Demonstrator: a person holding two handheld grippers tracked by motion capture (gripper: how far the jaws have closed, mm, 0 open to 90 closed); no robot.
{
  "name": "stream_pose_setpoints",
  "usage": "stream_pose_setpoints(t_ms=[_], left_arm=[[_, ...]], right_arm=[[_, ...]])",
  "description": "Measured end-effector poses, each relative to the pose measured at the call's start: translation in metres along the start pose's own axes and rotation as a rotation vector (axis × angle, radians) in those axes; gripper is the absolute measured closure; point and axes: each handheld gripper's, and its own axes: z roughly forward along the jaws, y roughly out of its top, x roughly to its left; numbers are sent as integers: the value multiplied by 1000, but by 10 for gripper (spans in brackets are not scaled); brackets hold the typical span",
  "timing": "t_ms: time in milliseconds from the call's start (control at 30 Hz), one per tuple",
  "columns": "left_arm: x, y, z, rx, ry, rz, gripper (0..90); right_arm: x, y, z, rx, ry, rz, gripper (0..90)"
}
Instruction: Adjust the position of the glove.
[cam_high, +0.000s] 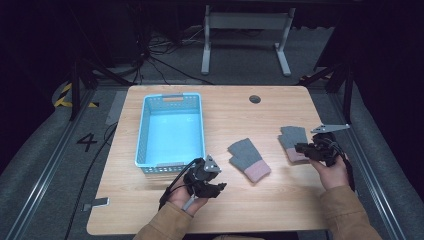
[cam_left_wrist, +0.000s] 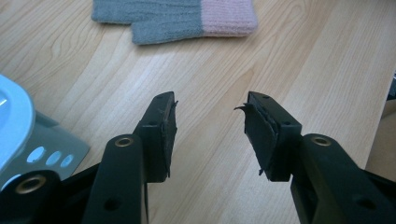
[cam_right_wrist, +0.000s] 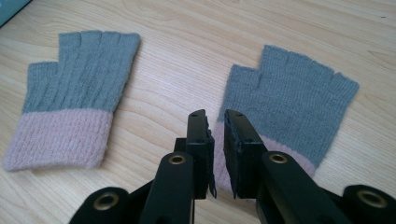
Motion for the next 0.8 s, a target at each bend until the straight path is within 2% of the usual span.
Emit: stream_pose_setpoints(t_ms=[133, 267, 433, 500, 800], left_arm=[[1, 0, -3, -13, -1, -6, 541], [3, 0, -5, -20, -9, -16, 533], [4, 0, -8, -32, -12, -28, 526], [5, -1, -9, -26, -11, -28, 526], [6, 0, -10, -24, -16, -29, 509]], right_arm=[[0, 0, -3, -20, 9, -4, 812], [4, 2, -4, -40, 27, -11, 873], [23, 9, -4, -35, 85, -71, 891], [34, 13, -4, -27, 112, -104, 891], [64, 19, 0, 7, 180, -209, 886]])
